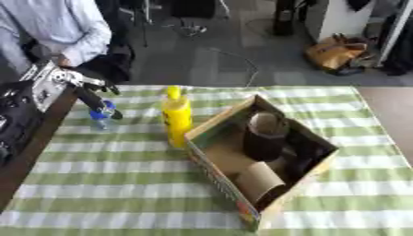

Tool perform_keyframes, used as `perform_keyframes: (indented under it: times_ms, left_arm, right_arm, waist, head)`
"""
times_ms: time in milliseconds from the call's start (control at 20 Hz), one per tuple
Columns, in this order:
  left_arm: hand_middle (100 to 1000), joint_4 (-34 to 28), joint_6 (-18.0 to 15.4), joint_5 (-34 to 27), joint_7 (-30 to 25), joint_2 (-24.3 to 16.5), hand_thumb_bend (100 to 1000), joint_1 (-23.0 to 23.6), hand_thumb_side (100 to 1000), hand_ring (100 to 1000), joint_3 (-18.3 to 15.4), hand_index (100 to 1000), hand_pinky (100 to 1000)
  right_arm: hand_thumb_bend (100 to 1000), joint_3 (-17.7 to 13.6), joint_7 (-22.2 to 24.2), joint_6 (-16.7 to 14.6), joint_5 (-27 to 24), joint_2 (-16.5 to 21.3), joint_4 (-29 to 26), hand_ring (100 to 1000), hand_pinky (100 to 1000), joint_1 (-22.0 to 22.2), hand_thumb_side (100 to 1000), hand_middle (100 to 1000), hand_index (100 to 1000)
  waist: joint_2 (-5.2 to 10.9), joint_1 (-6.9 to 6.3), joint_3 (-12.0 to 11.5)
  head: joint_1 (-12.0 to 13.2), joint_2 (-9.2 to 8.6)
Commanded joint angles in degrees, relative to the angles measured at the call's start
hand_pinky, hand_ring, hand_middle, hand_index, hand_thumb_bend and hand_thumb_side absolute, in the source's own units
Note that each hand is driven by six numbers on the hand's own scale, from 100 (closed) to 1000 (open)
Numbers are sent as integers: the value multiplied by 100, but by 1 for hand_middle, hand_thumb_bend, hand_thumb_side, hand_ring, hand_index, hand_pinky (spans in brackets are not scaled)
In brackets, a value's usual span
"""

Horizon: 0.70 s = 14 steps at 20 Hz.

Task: Pick up objects on the table and place them in the box.

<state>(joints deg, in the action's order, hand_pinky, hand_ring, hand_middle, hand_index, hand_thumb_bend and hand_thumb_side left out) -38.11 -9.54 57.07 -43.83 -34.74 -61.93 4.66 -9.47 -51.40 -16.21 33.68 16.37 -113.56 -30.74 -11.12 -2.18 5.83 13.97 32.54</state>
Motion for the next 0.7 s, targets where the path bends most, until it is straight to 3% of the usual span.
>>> perform_keyframes:
  times_ms: [50,300,700]
  left_arm:
    - [1000,8,45,132,70,-155,532,-75,650,1000,-85,1000,1000]
    - [1000,45,-6,411,103,-165,580,-45,591,1000,-87,1000,1000]
    - [1000,42,-123,498,200,-200,557,-8,588,1000,-145,1000,1000]
  right_arm:
    - [100,11,-57,-35,-33,58,-103,823,825,-109,1000,663,578]
    - [100,9,-57,-25,-48,58,-103,822,825,-132,1000,663,578]
    - [100,-4,-57,-18,-66,43,-103,821,824,-150,1000,661,572]
  waist:
    - [58,13,19]
    - [21,25,48]
    - [-25,51,74]
  head:
    - [32,-89]
    - [38,-133]
    - [57,-186]
